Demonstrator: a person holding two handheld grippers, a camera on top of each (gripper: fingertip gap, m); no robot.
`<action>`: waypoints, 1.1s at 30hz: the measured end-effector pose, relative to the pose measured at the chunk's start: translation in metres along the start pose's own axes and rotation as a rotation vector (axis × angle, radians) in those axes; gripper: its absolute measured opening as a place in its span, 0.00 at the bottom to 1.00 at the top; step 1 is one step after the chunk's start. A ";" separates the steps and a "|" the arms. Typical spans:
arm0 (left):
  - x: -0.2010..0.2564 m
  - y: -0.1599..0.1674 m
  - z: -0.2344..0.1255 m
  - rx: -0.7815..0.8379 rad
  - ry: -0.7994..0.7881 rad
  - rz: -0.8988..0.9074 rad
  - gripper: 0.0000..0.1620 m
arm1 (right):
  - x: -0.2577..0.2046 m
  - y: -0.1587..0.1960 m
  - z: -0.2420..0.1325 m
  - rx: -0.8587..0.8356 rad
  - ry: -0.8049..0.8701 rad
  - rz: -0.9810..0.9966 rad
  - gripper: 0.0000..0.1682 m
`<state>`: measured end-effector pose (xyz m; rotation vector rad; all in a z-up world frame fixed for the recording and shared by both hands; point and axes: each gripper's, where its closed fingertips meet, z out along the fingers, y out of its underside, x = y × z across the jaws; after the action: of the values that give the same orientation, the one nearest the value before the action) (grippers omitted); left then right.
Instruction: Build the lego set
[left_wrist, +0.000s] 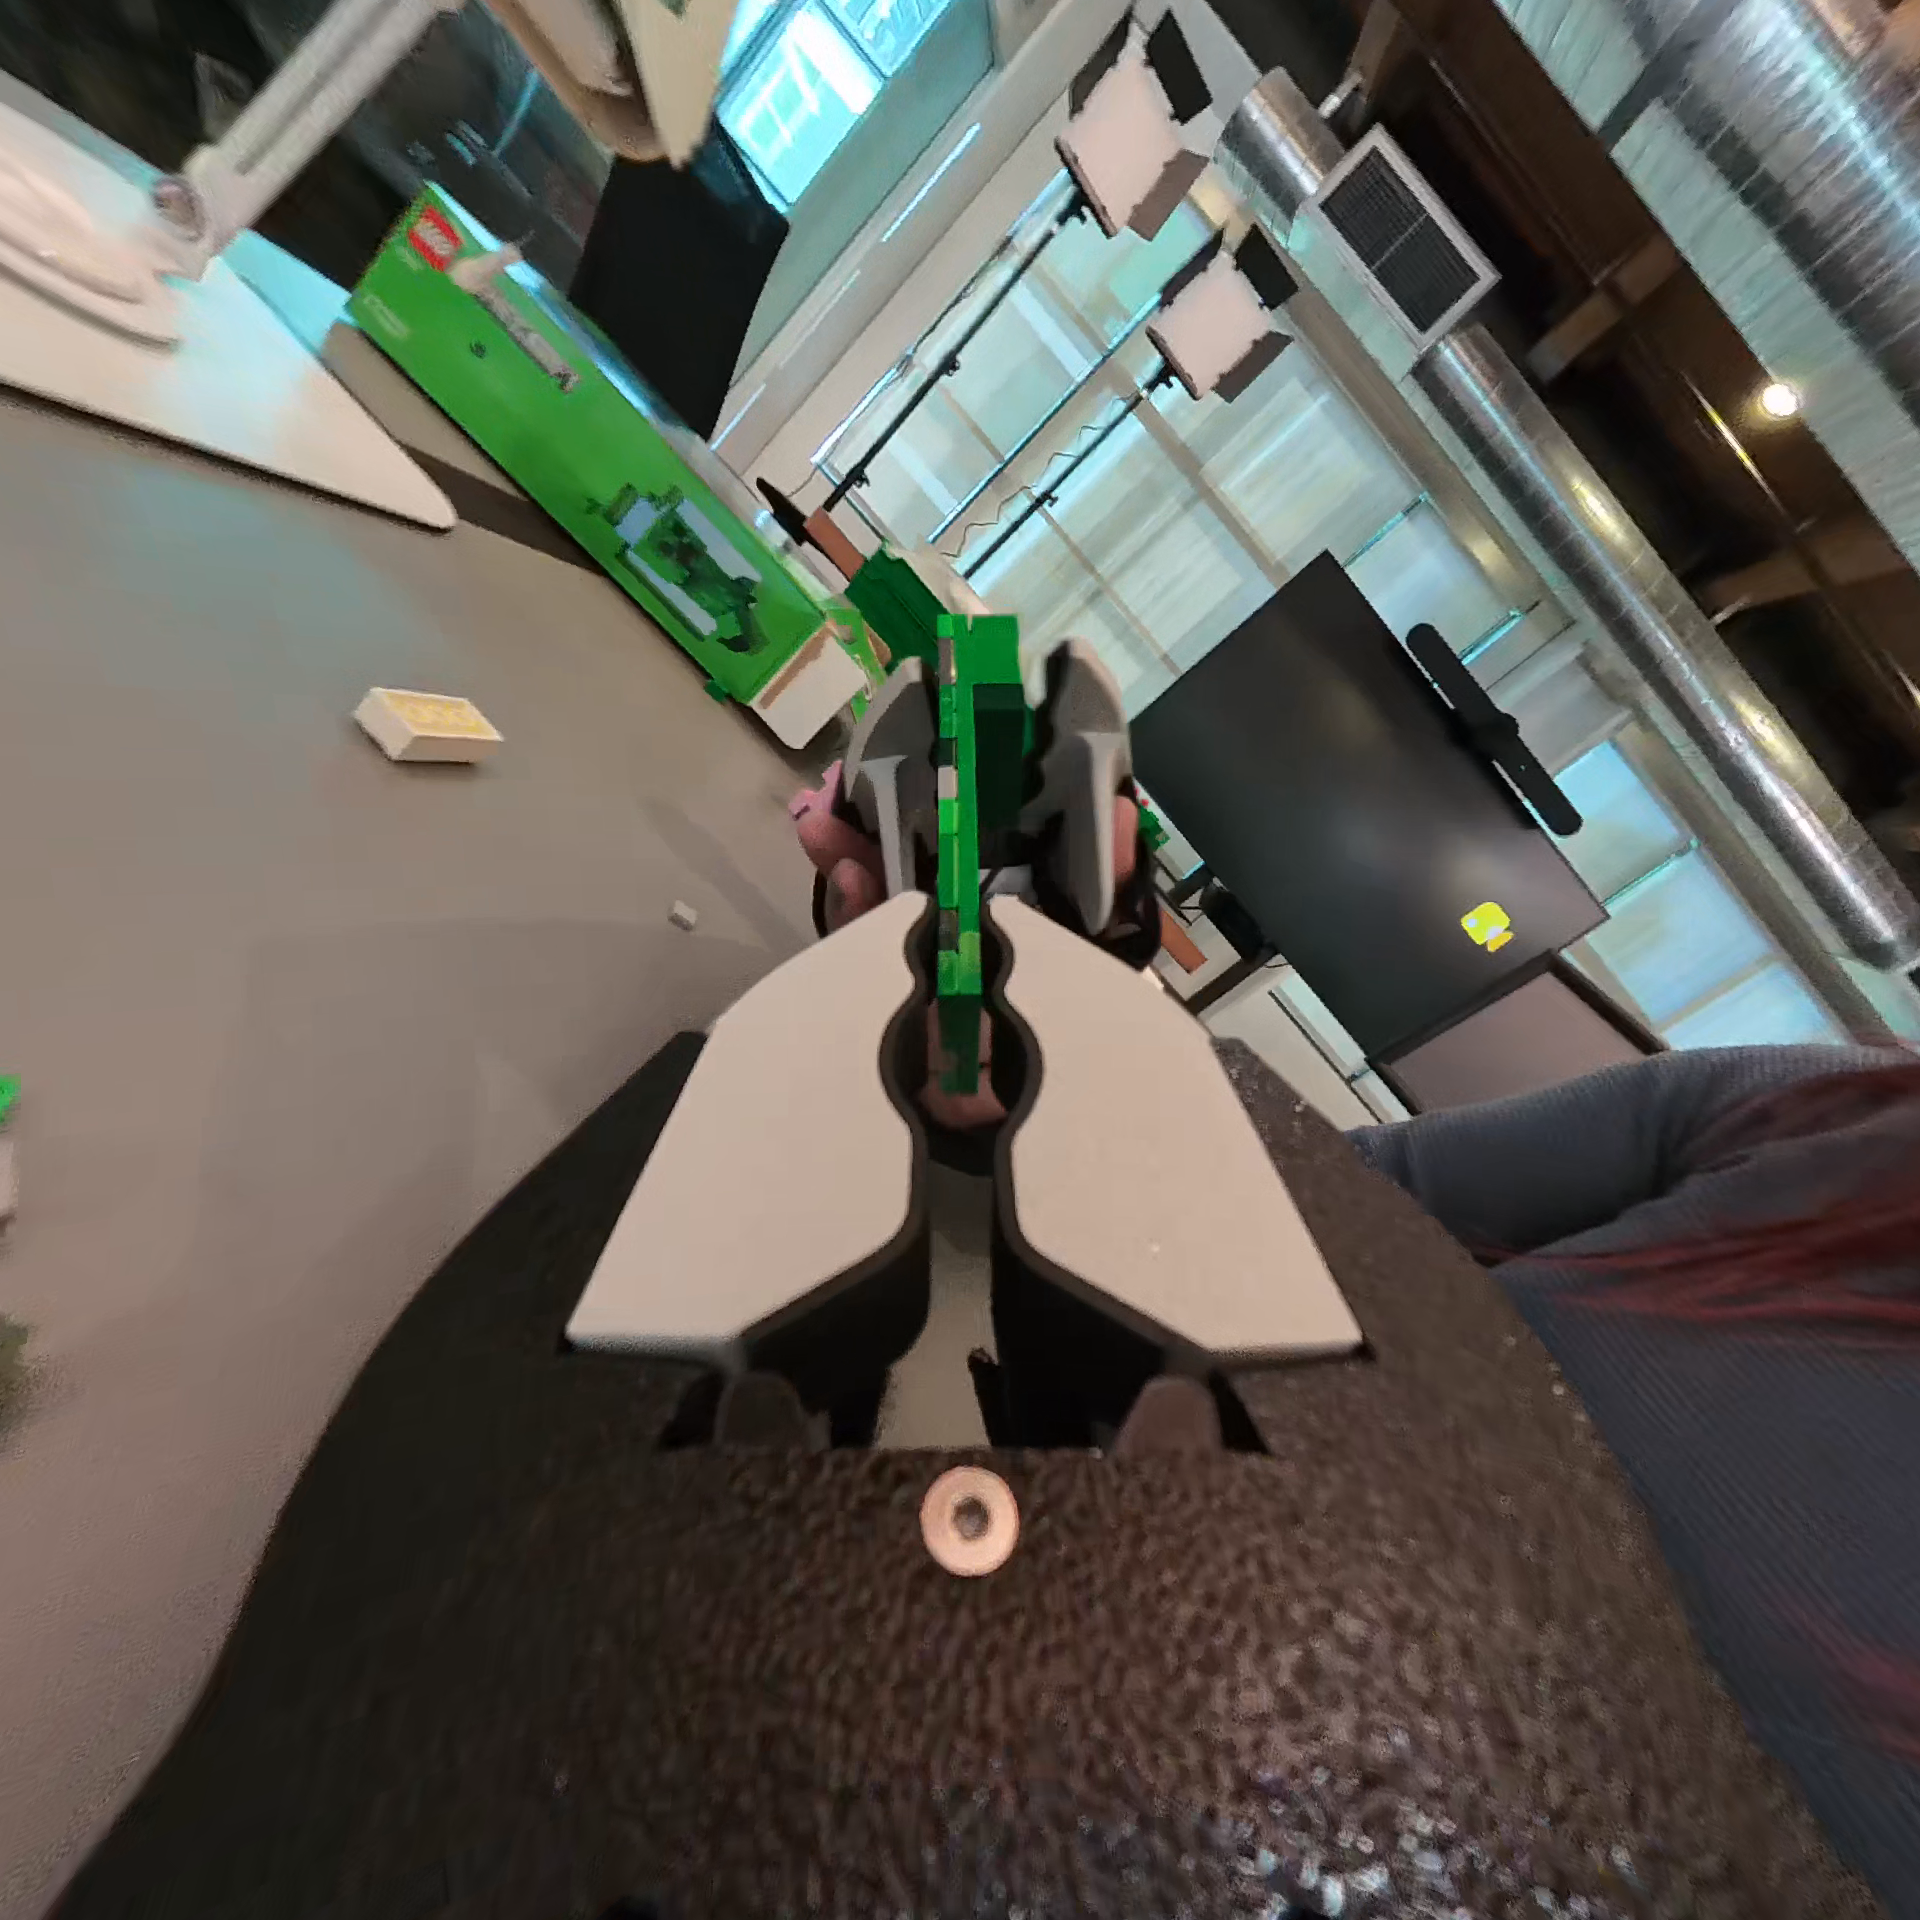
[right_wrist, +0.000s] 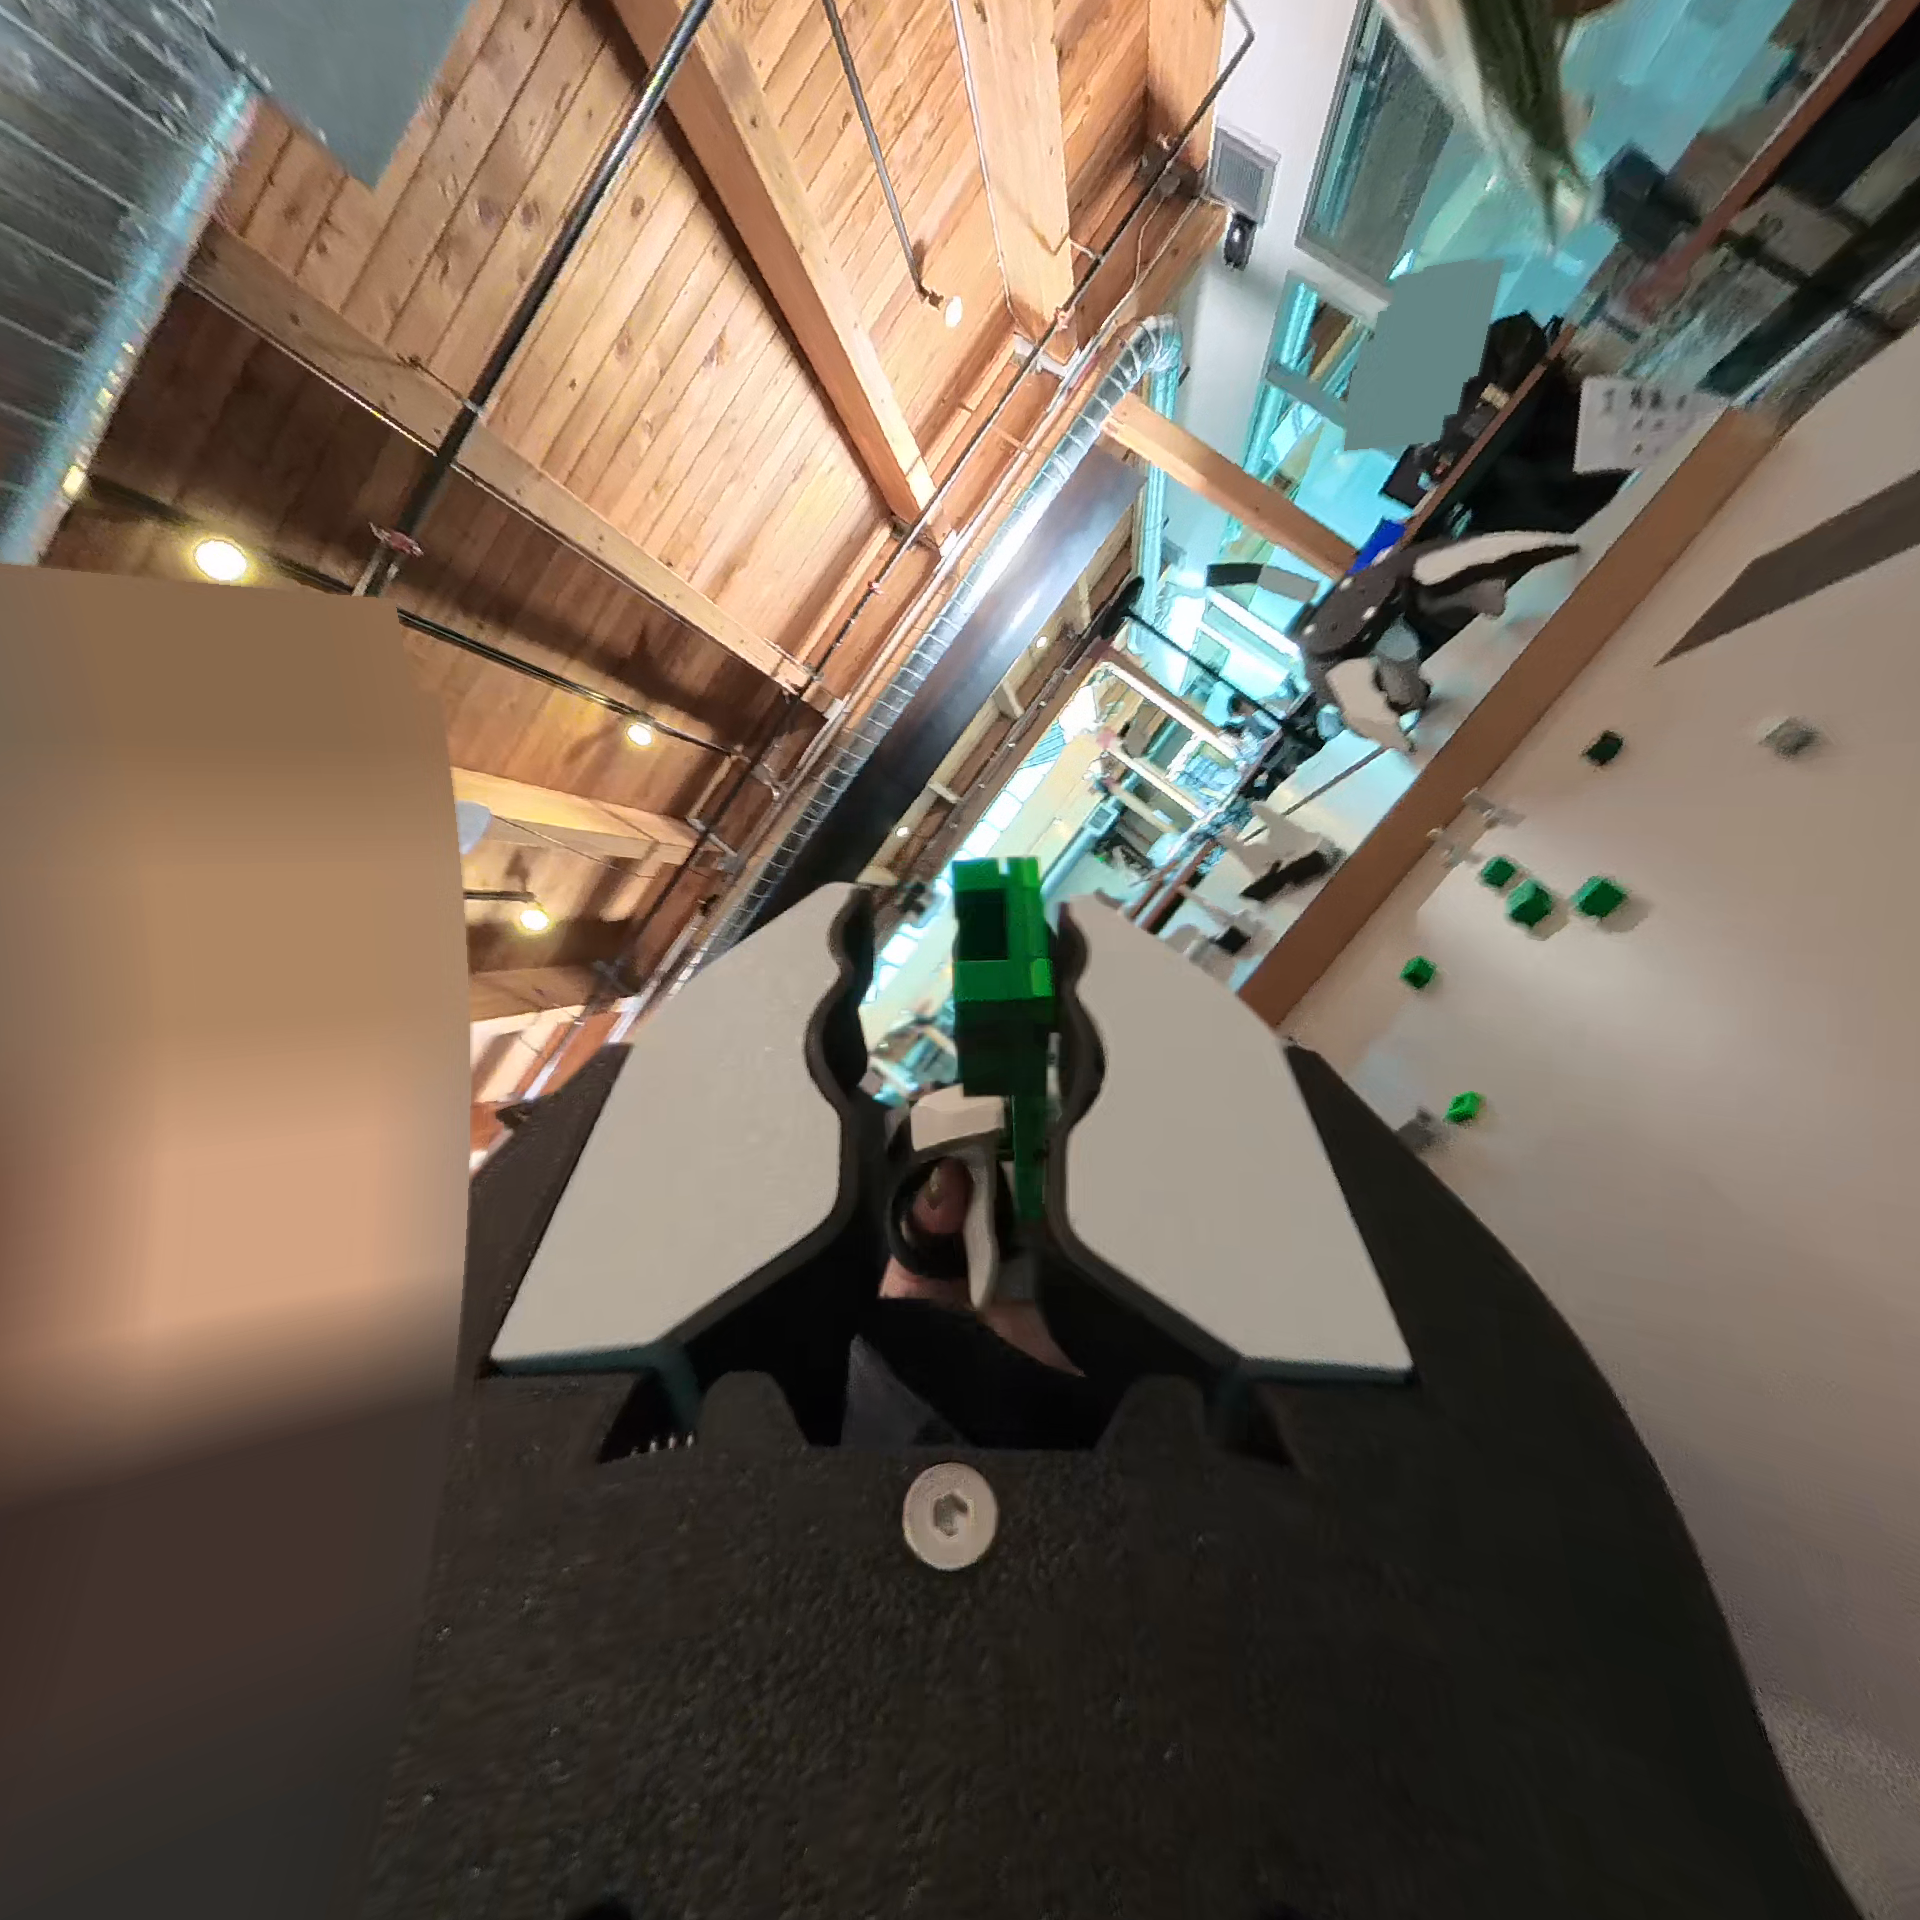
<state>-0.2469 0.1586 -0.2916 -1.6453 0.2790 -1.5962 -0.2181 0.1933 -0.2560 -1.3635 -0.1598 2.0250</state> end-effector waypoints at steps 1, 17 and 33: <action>-0.004 -0.004 -0.006 0.005 -0.024 -0.017 0.03 | 0.001 -0.003 -0.002 -0.001 0.016 -0.043 0.22; -0.069 -0.009 -0.134 -0.041 -0.328 -0.350 0.04 | 0.053 0.089 -0.029 -1.618 -0.146 -1.054 0.21; -0.070 -0.023 -0.175 0.057 -0.401 -0.337 0.03 | 0.128 0.123 0.046 -1.832 -0.238 -1.294 0.15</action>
<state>-0.4269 0.1515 -0.3496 -1.9958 -0.2609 -1.4465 -0.3432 0.1884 -0.3903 -1.0538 -2.5766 0.4635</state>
